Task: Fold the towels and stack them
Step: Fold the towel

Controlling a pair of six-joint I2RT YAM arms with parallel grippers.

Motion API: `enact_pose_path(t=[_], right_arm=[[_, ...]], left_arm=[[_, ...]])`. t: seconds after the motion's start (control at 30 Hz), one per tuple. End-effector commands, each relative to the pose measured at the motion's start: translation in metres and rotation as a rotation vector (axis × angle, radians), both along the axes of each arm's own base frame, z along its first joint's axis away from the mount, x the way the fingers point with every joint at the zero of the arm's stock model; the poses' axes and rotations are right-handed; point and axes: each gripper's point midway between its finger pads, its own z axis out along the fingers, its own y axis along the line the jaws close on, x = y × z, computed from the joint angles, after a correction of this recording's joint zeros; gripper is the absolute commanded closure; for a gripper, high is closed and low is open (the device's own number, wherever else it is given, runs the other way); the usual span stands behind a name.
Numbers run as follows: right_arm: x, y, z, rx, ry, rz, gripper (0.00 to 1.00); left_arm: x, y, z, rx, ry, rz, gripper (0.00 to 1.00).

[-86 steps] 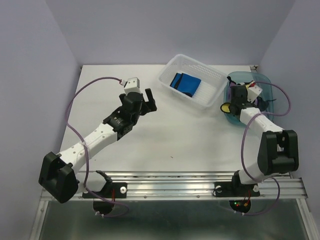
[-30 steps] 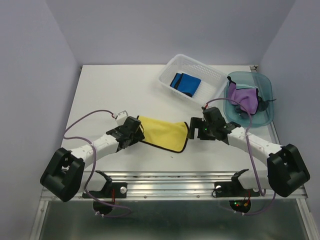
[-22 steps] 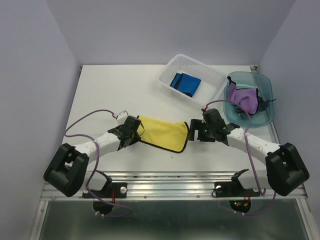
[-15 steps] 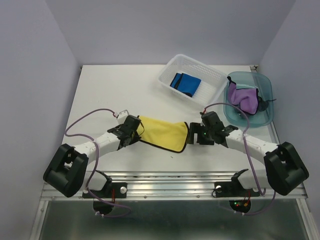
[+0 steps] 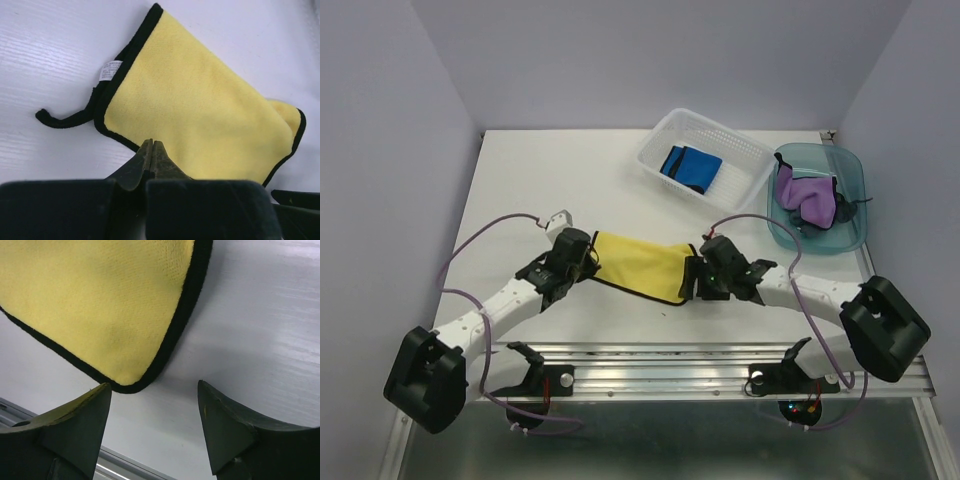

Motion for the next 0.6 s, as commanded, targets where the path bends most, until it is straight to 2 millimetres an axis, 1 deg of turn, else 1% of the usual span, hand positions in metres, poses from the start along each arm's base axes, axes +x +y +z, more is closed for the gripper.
enact_pose_path(t=[0.0, 0.03, 0.07, 0.1, 0.13, 0.17, 0.2, 0.23, 0.27, 0.3, 0.33, 0.37, 0.4, 0.43, 0.47, 0.57], right_arm=[[0.017, 0.006, 0.002, -0.019, -0.067, -0.122, 0.27], [0.019, 0.006, 0.002, -0.017, -0.067, -0.137, 0.28], [0.019, 0.006, -0.002, -0.027, -0.061, -0.144, 0.30], [0.021, 0.007, -0.002, -0.024, -0.060, -0.158, 0.31], [0.022, 0.006, -0.003, -0.030, -0.056, -0.167, 0.32], [0.023, 0.005, -0.005, -0.037, -0.051, -0.177, 0.35], [0.023, 0.005, -0.007, -0.044, -0.043, -0.188, 0.36], [0.025, 0.000, -0.008, -0.065, -0.043, -0.210, 0.39], [0.024, -0.001, -0.009, -0.071, -0.042, -0.217, 0.42], [0.026, -0.004, -0.009, -0.080, -0.049, -0.234, 0.48], [0.026, -0.006, -0.010, -0.086, -0.050, -0.242, 0.48], [0.027, -0.007, -0.009, -0.087, -0.055, -0.252, 0.58], [0.028, -0.009, -0.009, -0.097, -0.056, -0.259, 0.62], [0.027, -0.009, -0.009, -0.099, -0.056, -0.262, 0.65], [0.028, -0.010, -0.009, -0.100, -0.057, -0.264, 0.71], [0.028, -0.010, -0.006, -0.093, -0.066, -0.263, 0.80]], left_arm=[[0.001, 0.024, -0.013, 0.092, 0.036, 0.071, 1.00], [0.002, 0.026, -0.015, 0.105, 0.052, 0.075, 1.00], [0.005, 0.028, -0.015, 0.111, 0.056, 0.083, 0.99], [0.008, 0.029, -0.015, 0.111, 0.055, 0.087, 0.84], [0.009, 0.028, -0.020, 0.118, 0.071, 0.072, 0.79], [0.013, 0.032, -0.022, 0.115, 0.074, 0.086, 0.77], [0.014, 0.032, -0.025, 0.118, 0.081, 0.085, 0.71], [0.015, 0.038, -0.032, 0.129, 0.102, 0.097, 0.70], [0.017, 0.039, -0.034, 0.131, 0.107, 0.102, 0.69], [0.019, 0.040, -0.040, 0.131, 0.117, 0.099, 0.65], [0.018, 0.043, -0.043, 0.136, 0.128, 0.106, 0.65], [0.024, 0.042, -0.043, 0.119, 0.116, 0.102, 0.65], [0.027, 0.039, -0.042, 0.108, 0.113, 0.096, 0.65], [0.027, 0.037, -0.046, 0.102, 0.127, 0.085, 0.65], [0.030, 0.036, -0.045, 0.100, 0.122, 0.084, 0.65], [0.038, 0.030, -0.043, 0.085, 0.109, 0.065, 0.64]])
